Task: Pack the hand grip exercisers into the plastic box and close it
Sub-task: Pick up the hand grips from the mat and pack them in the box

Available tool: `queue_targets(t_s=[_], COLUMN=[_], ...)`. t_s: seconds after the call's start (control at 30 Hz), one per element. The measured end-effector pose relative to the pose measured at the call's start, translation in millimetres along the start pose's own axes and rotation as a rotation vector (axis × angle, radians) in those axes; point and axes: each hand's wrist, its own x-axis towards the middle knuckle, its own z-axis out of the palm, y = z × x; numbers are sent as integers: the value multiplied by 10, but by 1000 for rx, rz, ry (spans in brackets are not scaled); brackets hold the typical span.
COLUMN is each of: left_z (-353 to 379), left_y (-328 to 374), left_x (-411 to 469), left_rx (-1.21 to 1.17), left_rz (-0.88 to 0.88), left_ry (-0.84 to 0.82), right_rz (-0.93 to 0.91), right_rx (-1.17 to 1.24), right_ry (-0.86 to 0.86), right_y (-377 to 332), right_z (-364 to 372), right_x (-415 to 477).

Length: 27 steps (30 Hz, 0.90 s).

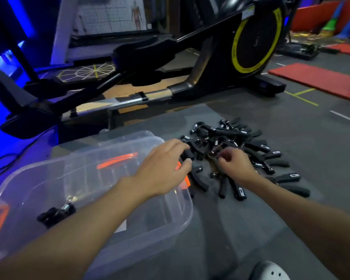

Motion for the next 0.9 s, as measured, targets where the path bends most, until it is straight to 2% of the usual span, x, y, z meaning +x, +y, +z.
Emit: queue_targets(t_s=[0.07,0.17,0.37,0.53,0.7,0.9], left_z=[190,391,451,481,509,508], left_y=[62,35,30,5,-12,11], left_x=[146,205,163,164,174,146], left_rx=[37,124,173,172,170,141], left_rz=[-9,-25,-49,-50,-44,-42], left_ry=[-33,-96,-145,-122,-103,-90], right_rz=[85,97,54,118,67,107], right_rx=[-12,-66,-293,-263,-321,-332], right_ry=[-52,11,97,81,101,106], right_y=[343,642,723,802,946,922], right_z=[-11,25,31,177,428,465], right_x=[-1,93,413,656,716,801])
